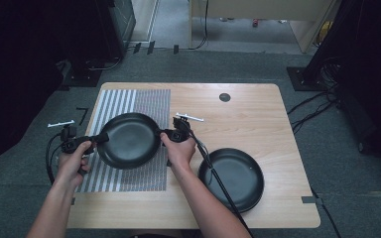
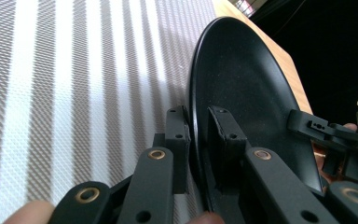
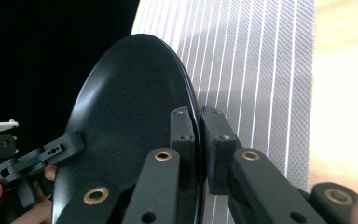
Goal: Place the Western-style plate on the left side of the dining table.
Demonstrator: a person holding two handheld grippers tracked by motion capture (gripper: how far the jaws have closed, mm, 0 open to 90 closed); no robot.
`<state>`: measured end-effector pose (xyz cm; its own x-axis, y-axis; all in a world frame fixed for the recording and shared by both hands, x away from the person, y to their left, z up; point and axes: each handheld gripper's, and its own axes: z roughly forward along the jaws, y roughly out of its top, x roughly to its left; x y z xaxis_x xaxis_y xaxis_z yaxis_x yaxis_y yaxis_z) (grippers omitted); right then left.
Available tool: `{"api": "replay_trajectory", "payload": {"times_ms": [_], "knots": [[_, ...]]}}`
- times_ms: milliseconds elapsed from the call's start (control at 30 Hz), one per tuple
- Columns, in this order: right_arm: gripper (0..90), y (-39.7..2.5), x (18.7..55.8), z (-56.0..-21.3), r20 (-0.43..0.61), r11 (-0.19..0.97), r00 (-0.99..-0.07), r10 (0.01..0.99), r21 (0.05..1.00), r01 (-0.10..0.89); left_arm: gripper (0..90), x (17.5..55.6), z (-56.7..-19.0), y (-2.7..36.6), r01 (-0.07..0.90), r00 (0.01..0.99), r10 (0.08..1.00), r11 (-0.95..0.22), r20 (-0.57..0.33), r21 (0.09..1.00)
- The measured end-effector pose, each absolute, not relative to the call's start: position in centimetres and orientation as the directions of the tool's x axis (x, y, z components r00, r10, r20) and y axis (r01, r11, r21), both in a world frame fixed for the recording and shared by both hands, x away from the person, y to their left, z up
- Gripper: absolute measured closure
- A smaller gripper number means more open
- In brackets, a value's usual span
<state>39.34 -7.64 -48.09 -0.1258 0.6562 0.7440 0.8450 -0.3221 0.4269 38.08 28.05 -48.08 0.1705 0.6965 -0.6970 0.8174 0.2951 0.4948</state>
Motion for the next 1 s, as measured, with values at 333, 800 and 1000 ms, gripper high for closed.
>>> {"api": "replay_trajectory", "payload": {"times_ms": [333, 800, 1000], "knots": [[84.4, -6.5, 42.5, -49.7, 0.748, -0.321, -0.099, 0.656, 0.396, 0.86, 79.7, 40.8, -49.0, 28.8, 0.826, 0.135, 0.711, 0.304, -0.69, 0.475], [84.4, -5.6, 45.0, -50.8, 0.741, -0.308, -0.1, 0.664, 0.393, 0.866, 80.1, 42.5, -50.7, 29.5, 0.824, 0.072, 0.699, 0.36, -0.711, 0.437], [84.3, -5.3, 45.7, -51.1, 0.732, -0.305, -0.109, 0.673, 0.409, 0.86, 79.9, 42.8, -51.0, 29.5, 0.817, 0.059, 0.698, 0.377, -0.714, 0.436]]}}
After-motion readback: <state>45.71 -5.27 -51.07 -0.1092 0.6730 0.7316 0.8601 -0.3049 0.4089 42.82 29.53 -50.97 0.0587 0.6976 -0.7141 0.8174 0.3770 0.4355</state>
